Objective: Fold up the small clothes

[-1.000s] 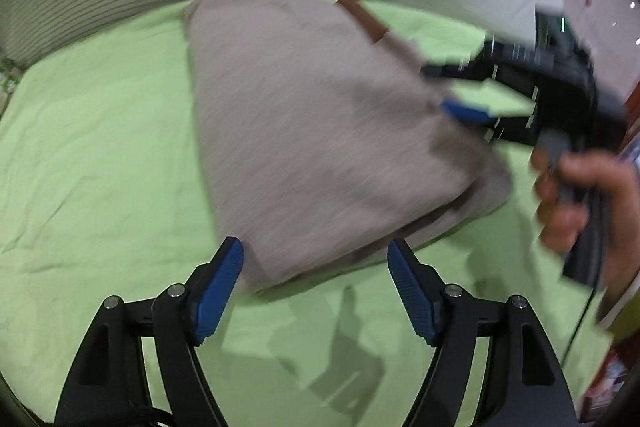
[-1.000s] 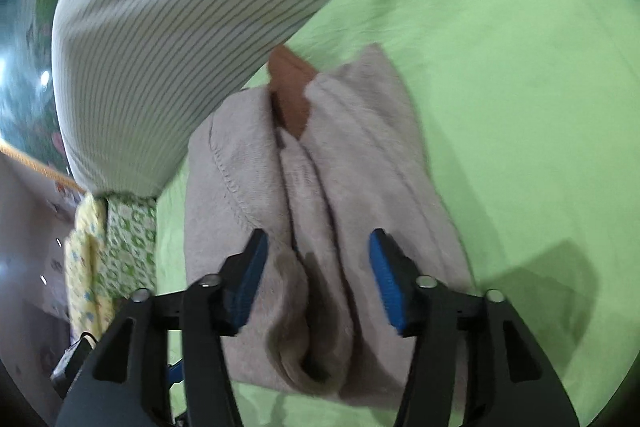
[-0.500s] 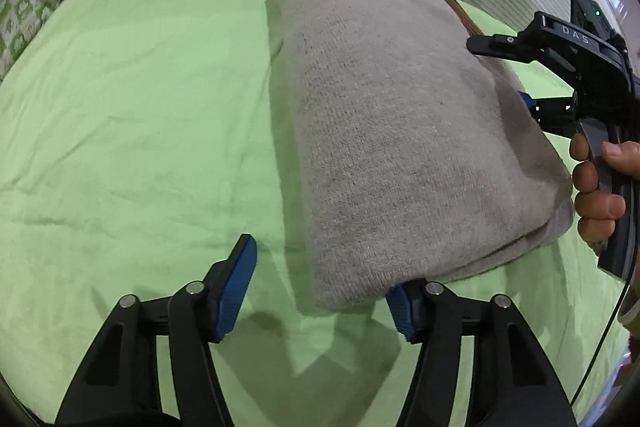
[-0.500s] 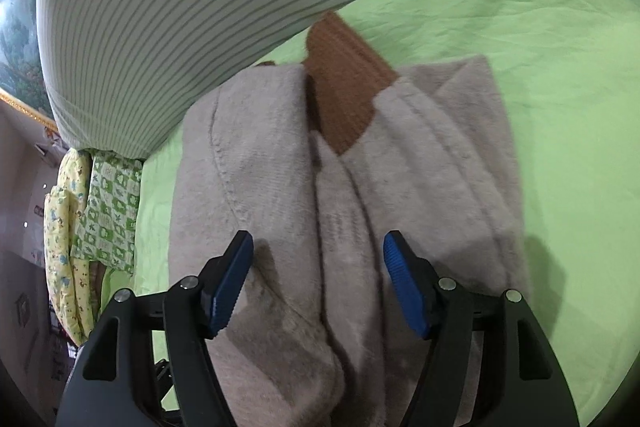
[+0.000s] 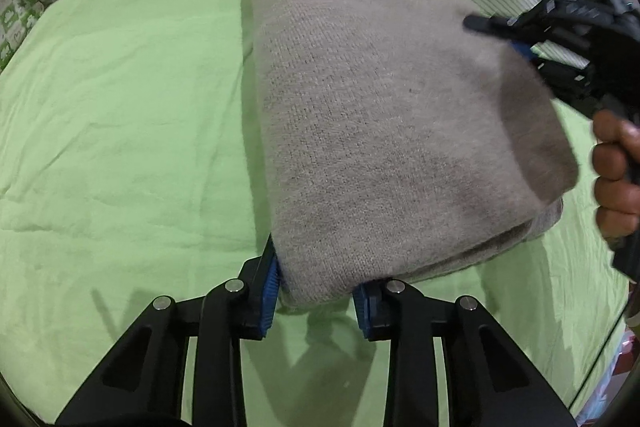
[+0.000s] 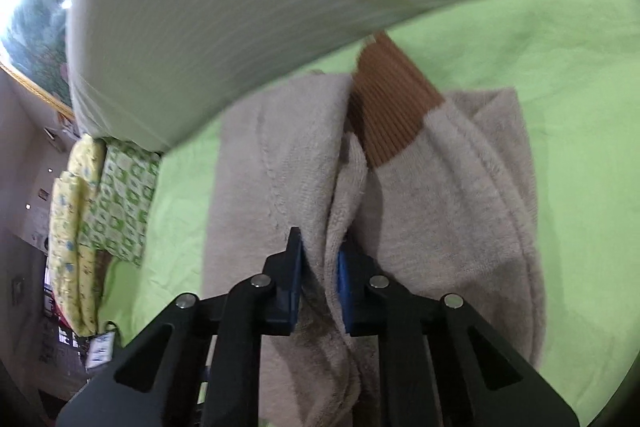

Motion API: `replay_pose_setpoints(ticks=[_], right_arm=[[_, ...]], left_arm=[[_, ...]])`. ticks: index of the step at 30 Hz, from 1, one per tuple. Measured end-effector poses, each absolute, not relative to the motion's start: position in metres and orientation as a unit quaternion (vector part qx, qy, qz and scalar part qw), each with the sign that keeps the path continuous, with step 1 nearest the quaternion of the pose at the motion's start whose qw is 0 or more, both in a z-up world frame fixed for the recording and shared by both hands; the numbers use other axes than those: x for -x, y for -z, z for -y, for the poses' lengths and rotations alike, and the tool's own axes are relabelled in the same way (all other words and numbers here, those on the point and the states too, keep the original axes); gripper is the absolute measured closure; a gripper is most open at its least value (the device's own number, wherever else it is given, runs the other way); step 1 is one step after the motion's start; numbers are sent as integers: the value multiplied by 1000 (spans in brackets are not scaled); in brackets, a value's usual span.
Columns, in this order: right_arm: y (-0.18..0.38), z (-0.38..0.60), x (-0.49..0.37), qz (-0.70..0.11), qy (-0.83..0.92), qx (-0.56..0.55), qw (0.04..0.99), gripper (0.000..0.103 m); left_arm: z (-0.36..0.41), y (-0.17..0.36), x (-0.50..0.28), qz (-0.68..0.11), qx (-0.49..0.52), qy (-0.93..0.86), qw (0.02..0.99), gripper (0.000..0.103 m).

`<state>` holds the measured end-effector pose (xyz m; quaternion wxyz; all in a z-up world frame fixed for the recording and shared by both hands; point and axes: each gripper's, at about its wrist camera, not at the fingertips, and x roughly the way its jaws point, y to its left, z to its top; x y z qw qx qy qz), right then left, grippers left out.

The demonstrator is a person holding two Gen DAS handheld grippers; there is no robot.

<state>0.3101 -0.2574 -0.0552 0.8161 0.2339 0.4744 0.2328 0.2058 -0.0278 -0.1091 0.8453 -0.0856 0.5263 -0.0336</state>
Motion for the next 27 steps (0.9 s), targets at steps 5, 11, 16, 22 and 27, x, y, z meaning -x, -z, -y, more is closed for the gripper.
replay_pose_setpoints(ticks=[5,11,16,22,27], right_arm=[[13,260,-295,-428,-250,-223,839,89],[14,291,-274,-408,-210,-204,865,89],[79,318,-282,-457,-139,-195,857,89],[81,310,-288,-439,-137,-206,863,89],[88,299,-299,-441,-128,-161,874,89]], left_arm=[[29,100,-203,-521,85,48,848,74],[50,96,-203,-518,38,70,852,73],[54,110,-208,-534,32,73,842,75],[46,110,-204,-534,39,76,841,75],[36,114,-197,-539,58,76,837,74]])
